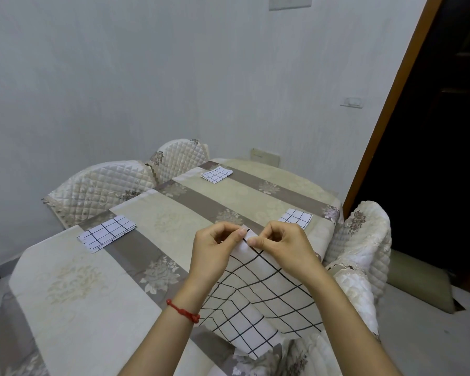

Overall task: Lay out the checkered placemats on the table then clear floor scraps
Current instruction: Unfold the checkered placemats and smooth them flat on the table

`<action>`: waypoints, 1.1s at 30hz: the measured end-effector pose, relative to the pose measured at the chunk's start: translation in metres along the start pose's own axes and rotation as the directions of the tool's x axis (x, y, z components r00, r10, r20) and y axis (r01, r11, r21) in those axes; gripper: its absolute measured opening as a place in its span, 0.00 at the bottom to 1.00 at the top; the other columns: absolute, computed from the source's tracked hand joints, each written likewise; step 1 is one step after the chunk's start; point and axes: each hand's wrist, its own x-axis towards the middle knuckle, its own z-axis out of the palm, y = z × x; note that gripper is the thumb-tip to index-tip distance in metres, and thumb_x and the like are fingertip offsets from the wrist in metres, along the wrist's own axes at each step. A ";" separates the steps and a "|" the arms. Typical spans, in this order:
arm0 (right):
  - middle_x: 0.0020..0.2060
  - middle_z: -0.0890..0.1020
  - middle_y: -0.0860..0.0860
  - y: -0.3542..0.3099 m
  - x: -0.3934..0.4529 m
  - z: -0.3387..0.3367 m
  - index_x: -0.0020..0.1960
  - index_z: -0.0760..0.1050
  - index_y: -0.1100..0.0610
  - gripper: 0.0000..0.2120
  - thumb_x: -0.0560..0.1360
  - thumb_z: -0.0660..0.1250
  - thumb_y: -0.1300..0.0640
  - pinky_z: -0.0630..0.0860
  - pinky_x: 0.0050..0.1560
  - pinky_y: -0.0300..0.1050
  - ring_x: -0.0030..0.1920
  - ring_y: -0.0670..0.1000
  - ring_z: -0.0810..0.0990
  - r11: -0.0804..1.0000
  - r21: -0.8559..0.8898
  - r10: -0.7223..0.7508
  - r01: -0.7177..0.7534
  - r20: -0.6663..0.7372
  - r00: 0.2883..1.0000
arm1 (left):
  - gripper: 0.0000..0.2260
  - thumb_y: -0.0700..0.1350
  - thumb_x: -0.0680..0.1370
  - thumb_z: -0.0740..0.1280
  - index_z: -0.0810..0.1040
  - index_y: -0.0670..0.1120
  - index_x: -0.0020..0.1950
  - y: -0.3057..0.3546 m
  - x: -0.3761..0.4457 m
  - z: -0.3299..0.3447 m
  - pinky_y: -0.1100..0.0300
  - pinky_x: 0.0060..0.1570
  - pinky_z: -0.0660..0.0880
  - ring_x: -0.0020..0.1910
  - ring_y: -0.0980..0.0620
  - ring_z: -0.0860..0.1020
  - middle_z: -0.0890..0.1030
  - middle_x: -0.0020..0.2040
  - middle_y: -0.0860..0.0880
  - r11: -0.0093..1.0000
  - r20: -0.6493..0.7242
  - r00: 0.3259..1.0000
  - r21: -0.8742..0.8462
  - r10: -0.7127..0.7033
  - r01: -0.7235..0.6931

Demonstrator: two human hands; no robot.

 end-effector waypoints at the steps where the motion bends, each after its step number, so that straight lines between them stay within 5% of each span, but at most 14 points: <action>1: 0.20 0.73 0.42 0.000 -0.001 -0.001 0.28 0.74 0.53 0.13 0.65 0.75 0.52 0.62 0.27 0.31 0.25 0.41 0.66 1.000 -0.010 -0.009 0.009 -0.008 1.000 | 0.05 0.38 0.71 0.71 0.83 0.45 0.36 0.001 -0.001 0.000 0.63 0.43 0.76 0.39 0.54 0.80 0.84 0.36 0.50 1.000 -0.006 1.000 -0.007 0.005 -0.005; 7: 0.21 0.73 0.44 -0.002 -0.006 0.000 0.29 0.74 0.54 0.12 0.65 0.76 0.53 0.64 0.29 0.34 0.26 0.42 0.67 0.999 0.028 -0.038 0.038 0.020 0.999 | 0.05 0.39 0.68 0.73 0.82 0.48 0.35 0.002 -0.005 0.001 0.59 0.41 0.78 0.37 0.53 0.81 0.84 0.34 0.49 0.997 -0.148 0.987 0.054 0.064 -0.056; 18: 0.22 0.72 0.44 0.003 -0.012 0.003 0.29 0.73 0.55 0.13 0.67 0.75 0.55 0.64 0.30 0.33 0.26 0.41 0.67 0.998 0.043 -0.033 0.034 -0.019 0.999 | 0.12 0.38 0.69 0.72 0.81 0.57 0.40 0.000 -0.010 0.000 0.63 0.45 0.74 0.38 0.62 0.79 0.83 0.37 0.61 0.976 -0.079 0.989 0.186 0.129 -0.112; 22: 0.22 0.74 0.46 0.001 -0.013 0.003 0.30 0.75 0.58 0.12 0.71 0.70 0.57 0.66 0.31 0.34 0.26 0.43 0.70 0.991 0.134 -0.033 0.026 0.051 0.998 | 0.09 0.40 0.69 0.72 0.82 0.55 0.36 -0.001 -0.010 0.001 0.61 0.44 0.74 0.40 0.59 0.79 0.84 0.37 0.55 0.972 -0.069 0.987 0.194 0.146 -0.130; 26: 0.22 0.78 0.48 0.000 -0.012 0.002 0.39 0.77 0.55 0.09 0.75 0.63 0.66 0.69 0.30 0.35 0.25 0.43 0.74 0.966 0.256 -0.013 -0.015 0.108 0.994 | 0.10 0.40 0.69 0.72 0.81 0.56 0.34 0.000 -0.008 0.002 0.66 0.42 0.74 0.38 0.61 0.79 0.83 0.35 0.59 0.982 -0.069 0.990 0.158 0.119 -0.107; 29: 0.29 0.78 0.54 0.003 -0.013 0.005 0.45 0.79 0.49 0.15 0.72 0.65 0.69 0.71 0.34 0.35 0.31 0.46 0.74 0.968 0.249 -0.035 0.013 0.081 0.996 | 0.09 0.41 0.69 0.73 0.80 0.55 0.34 0.002 -0.009 0.005 0.66 0.41 0.74 0.36 0.61 0.79 0.83 0.34 0.60 0.987 -0.061 0.993 0.129 0.105 -0.096; 33: 0.32 0.84 0.46 0.000 -0.015 0.012 0.41 0.81 0.51 0.12 0.69 0.69 0.68 0.72 0.34 0.31 0.33 0.41 0.78 0.933 0.351 -0.076 0.080 -0.026 0.997 | 0.08 0.41 0.70 0.72 0.81 0.54 0.35 0.002 -0.010 0.009 0.63 0.41 0.75 0.37 0.58 0.79 0.83 0.35 0.57 0.990 -0.067 0.993 0.111 0.098 -0.090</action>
